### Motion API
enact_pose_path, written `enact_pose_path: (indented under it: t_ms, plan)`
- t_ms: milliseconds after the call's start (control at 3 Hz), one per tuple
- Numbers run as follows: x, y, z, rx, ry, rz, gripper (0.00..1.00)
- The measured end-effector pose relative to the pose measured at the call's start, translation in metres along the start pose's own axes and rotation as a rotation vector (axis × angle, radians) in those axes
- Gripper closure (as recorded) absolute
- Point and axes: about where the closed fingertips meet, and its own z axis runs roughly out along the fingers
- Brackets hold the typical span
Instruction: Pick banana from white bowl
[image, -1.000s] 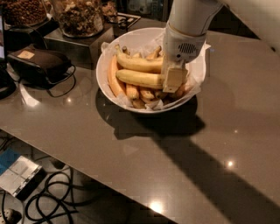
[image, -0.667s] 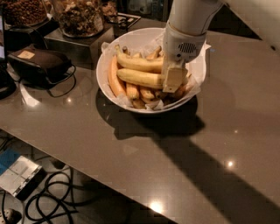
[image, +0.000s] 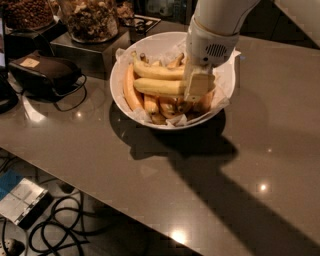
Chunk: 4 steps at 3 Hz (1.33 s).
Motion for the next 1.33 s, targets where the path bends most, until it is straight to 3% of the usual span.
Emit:
enact_pose_path:
  t_ms: [333,667,1000,1333]
  plan:
    - [-0.008,0.015,-0.029,0.049,-0.045,-0.026,1.0]
    - [-0.016,0.027,-0.05,0.055,-0.093,-0.045,1.0]
    - [-0.037,0.042,-0.065,0.057,-0.11,-0.126,1.0]
    - [-0.038,0.042,-0.066,0.058,-0.11,-0.129,1.0]
